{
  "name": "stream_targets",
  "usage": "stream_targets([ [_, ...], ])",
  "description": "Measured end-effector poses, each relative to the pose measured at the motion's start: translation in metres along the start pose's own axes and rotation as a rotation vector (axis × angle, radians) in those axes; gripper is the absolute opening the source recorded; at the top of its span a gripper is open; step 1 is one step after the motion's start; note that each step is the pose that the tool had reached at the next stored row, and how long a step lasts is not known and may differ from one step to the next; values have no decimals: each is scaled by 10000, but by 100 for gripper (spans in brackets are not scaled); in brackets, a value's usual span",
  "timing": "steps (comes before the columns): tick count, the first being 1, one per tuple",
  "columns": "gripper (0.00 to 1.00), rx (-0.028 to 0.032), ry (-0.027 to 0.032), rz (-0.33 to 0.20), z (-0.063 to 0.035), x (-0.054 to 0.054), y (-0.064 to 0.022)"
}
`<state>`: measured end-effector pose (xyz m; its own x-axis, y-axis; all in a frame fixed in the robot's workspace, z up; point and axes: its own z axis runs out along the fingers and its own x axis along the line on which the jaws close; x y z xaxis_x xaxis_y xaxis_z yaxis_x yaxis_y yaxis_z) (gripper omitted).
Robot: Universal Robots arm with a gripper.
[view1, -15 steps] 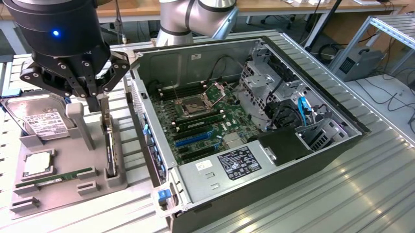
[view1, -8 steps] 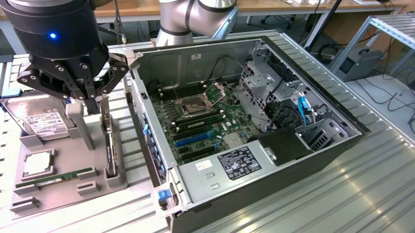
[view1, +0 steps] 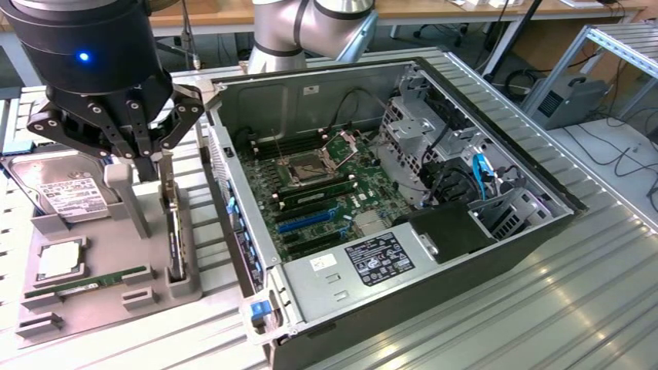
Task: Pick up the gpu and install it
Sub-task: 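Pick up the gpu and move the gpu toward the slot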
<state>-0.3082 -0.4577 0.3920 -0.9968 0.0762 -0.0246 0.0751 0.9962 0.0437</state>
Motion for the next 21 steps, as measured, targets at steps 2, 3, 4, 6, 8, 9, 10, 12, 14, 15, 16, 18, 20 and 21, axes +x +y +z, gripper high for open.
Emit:
stream_targets([
  [2,11,0,0,0,0,0,0],
  [3,11,0,0,0,0,0,0],
  [4,11,0,0,0,0,0,0],
  [6,24,0,0,0,0,0,0],
  [8,36,0,-1,0,0,0,0],
  [9,42,0,0,0,0,0,0],
  [10,47,0,0,0,0,0,0],
  [12,54,0,0,0,0,0,0],
  [14,54,0,0,0,0,0,0],
  [15,54,0,0,0,0,0,0],
  [16,54,0,0,0,0,0,0],
  [18,54,0,0,0,0,0,0],
  [20,54,0,0,0,0,0,0],
  [21,54,0,0,0,1,0,0],
])
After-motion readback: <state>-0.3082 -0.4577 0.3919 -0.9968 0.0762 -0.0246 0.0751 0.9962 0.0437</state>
